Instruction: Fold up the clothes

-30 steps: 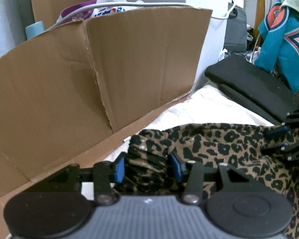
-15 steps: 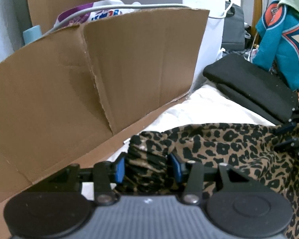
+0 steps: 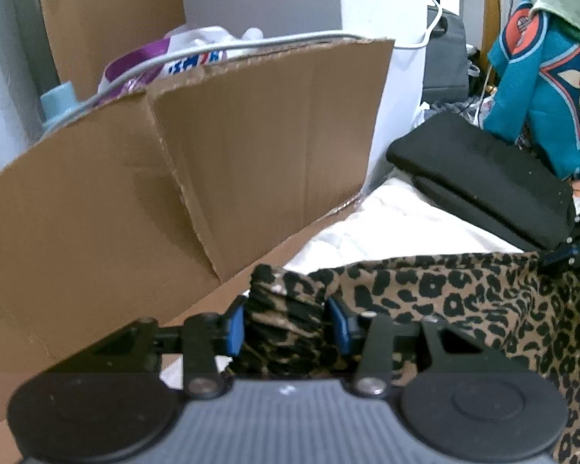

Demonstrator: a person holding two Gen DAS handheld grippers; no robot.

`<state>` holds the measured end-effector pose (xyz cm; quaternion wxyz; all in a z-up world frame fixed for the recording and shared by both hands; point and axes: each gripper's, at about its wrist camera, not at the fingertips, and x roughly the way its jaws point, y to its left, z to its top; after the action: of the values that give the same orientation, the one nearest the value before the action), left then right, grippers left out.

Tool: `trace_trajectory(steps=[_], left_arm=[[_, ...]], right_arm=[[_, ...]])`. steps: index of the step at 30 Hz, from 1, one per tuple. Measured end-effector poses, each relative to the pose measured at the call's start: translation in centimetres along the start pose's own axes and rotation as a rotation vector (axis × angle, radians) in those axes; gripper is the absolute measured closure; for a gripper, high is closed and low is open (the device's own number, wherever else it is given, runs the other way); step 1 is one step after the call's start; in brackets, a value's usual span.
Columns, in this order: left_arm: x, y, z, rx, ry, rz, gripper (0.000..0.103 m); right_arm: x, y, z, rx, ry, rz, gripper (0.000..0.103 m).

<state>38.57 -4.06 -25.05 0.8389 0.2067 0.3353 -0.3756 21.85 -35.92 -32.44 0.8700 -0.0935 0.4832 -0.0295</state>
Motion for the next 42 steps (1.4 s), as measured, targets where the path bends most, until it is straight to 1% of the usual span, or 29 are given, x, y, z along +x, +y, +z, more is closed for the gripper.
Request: trace_trajectory(steps=[5, 8, 11, 15, 20, 25, 28, 31, 33, 36, 39, 40, 41, 42], left_arm=[[1.1, -0.1, 1.0, -0.002, 0.000, 0.006, 0.057], [2.7, 0.1, 1.5, -0.025, 0.010, 0.011, 0.057], [4.8, -0.1, 1.7, -0.027, 0.031, 0.015, 0.057], [7.9, -0.4, 1.3, -0.014, 0.071, 0.025, 0.057], [10.4, -0.4, 0.7, -0.017, 0.106, 0.031, 0.057], [10.7, -0.3, 0.7, -0.028, 0.082, 0.026, 0.057], [10.8, -0.3, 0.7, -0.022, 0.082, 0.019, 0.057], [11.5, -0.3, 0.8, -0.020, 0.099, 0.009, 0.053], [11.8, -0.4, 1.2, -0.019, 0.114, 0.004, 0.049], [10.9, -0.4, 1.9, -0.009, 0.115, 0.010, 0.048], [8.8, 0.5, 2.4, -0.056, 0.089, -0.001, 0.046], [8.2, 0.9, 2.5, -0.075, 0.081, -0.003, 0.045], [7.4, 1.2, 2.6, -0.088, 0.068, -0.006, 0.045], [6.7, 1.4, 2.7, -0.093, 0.055, -0.008, 0.045]], right_arm=[[-0.7, -1.0, 0.4, 0.055, -0.004, -0.020, 0.103], [-0.2, -1.4, 0.6, 0.080, 0.010, -0.027, 0.103], [0.4, -1.9, 0.6, 0.117, 0.022, -0.025, 0.103], [1.4, -2.3, 0.1, 0.152, 0.032, -0.019, 0.103], [2.1, -2.3, 0.0, 0.167, 0.028, -0.020, 0.103], [2.1, -1.9, 0.1, 0.166, 0.023, -0.041, 0.103], [2.0, -1.8, 0.1, 0.171, 0.026, -0.054, 0.103], [2.3, -1.6, 0.2, 0.167, 0.037, -0.074, 0.103], [2.3, -1.4, 0.5, 0.174, 0.047, -0.088, 0.102], [1.7, -1.4, 0.8, 0.202, 0.038, -0.104, 0.099], [0.5, -1.6, 0.9, 0.226, 0.004, -0.108, 0.090], [-0.1, -1.6, 0.9, 0.229, -0.013, -0.110, 0.079], [-0.5, -1.6, 1.0, 0.231, -0.029, -0.111, 0.076], [-0.9, -1.6, 1.1, 0.233, -0.045, -0.112, 0.076]])
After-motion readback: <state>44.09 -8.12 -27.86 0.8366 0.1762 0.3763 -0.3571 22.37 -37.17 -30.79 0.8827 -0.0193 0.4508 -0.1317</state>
